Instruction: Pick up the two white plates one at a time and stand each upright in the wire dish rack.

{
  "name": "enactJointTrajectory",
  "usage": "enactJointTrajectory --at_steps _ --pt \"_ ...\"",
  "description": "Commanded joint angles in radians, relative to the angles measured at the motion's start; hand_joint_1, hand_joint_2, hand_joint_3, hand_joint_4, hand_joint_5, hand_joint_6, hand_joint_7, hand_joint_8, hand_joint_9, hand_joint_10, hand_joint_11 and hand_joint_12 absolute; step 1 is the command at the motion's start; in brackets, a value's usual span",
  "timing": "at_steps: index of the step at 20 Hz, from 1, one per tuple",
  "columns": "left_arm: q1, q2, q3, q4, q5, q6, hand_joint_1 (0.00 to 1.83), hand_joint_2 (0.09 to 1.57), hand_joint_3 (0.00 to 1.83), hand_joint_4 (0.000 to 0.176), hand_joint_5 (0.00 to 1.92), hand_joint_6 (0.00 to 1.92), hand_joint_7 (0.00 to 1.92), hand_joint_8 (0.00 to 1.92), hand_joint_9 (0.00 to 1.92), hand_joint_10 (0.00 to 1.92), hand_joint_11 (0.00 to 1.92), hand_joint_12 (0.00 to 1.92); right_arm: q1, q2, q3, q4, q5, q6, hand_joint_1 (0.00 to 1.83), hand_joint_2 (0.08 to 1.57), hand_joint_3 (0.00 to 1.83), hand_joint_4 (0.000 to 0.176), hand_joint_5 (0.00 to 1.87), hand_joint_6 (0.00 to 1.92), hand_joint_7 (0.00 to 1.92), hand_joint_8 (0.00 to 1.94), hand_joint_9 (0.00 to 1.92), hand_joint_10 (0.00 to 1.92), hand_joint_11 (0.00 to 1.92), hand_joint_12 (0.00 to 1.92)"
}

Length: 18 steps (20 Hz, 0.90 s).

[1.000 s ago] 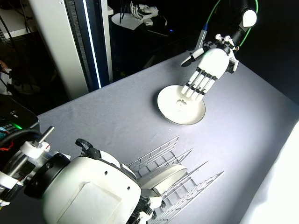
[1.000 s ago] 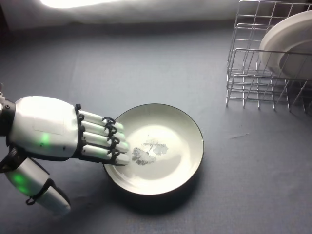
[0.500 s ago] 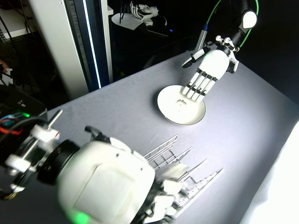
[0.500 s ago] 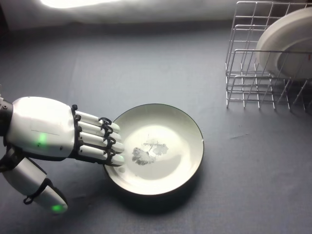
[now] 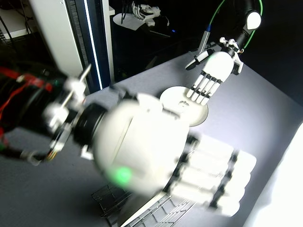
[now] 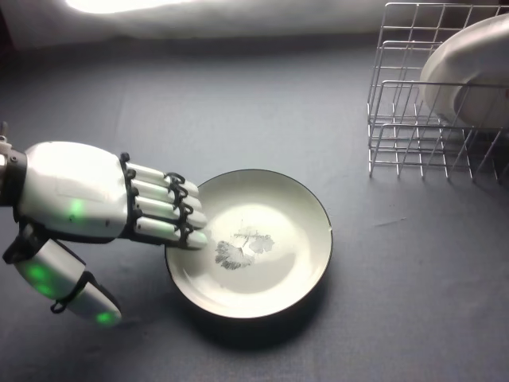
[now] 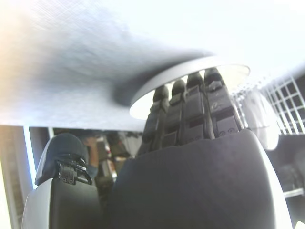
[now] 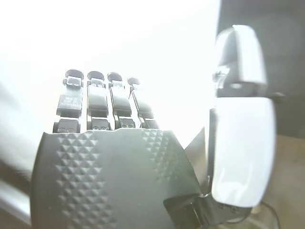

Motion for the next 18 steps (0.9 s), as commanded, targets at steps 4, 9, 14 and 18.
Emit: enactJointTrajectory --at_steps 4,9,14,18 --pt "-0.017 -0.009 0.019 -0.052 -0.018 -0.002 0.0 1.13 0.0 0.0 0.05 0.0 0.0 0.0 0.0 0.0 0.0 0.0 0.013 0.007 -0.05 -0.151 0.141 0.009 0.8 0.8 0.0 0.0 0.0 0.0 0.0 0.0 0.0 0.0 0.0 0.0" --pt "0.016 -0.019 0.032 -0.052 -0.016 -0.002 0.0 1.14 0.0 0.0 0.06 0.0 0.0 0.0 0.0 0.0 0.0 0.0 -0.027 0.005 -0.087 -0.423 0.226 0.009 0.93 0.81 0.0 0.0 0.0 0.0 0.0 0.0 0.0 0.0 0.0 0.0" --pt "0.056 -0.025 0.031 -0.052 -0.016 -0.002 0.0 1.18 0.02 0.0 0.07 0.01 0.01 0.0 0.0 0.0 0.0 0.0 -0.057 -0.007 -0.096 -0.605 0.269 0.005 1.16 1.02 0.04 0.0 0.0 0.0 0.0 0.0 0.0 0.0 0.0 0.0" --pt "0.094 -0.031 0.031 -0.052 -0.022 -0.01 0.0 1.19 0.02 0.0 0.07 0.01 0.01 0.0 0.0 0.0 0.0 0.0 -0.058 -0.026 -0.095 -0.694 0.273 0.004 1.35 1.11 0.02 0.0 0.0 0.0 0.0 0.0 0.0 0.0 0.03 0.02"
